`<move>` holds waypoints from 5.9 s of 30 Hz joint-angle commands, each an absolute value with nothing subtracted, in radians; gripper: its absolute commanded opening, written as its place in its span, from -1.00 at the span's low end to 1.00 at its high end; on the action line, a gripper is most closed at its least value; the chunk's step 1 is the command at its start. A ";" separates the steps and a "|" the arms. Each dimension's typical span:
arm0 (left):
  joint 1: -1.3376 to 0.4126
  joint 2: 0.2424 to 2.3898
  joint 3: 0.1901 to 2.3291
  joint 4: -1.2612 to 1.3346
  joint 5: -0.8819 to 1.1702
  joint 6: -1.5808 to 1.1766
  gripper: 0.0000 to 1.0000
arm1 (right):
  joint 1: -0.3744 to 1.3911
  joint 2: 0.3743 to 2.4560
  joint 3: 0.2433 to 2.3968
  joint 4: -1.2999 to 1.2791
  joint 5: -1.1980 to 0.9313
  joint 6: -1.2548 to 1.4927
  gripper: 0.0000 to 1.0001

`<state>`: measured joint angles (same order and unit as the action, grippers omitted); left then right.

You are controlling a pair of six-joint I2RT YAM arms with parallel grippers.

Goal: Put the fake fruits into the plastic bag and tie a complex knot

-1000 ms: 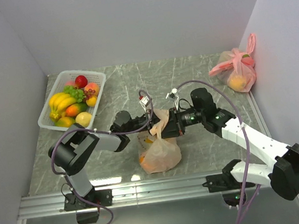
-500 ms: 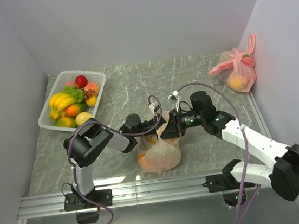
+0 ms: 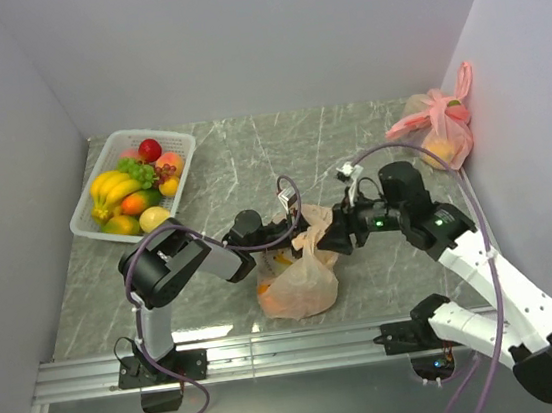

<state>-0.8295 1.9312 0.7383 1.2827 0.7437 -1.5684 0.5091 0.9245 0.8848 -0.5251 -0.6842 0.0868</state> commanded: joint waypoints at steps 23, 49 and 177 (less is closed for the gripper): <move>-0.845 1.931 0.775 1.598 0.762 -1.551 -0.99 | 0.029 1.049 0.652 -0.390 -1.155 0.443 -0.15; -0.844 1.916 0.766 1.566 0.770 -1.531 -0.88 | 0.020 1.094 0.653 -0.420 -1.126 0.393 -1.00; -0.568 1.483 1.204 -0.804 0.802 0.334 -0.99 | 0.257 1.224 1.203 -0.877 -0.786 -0.482 0.31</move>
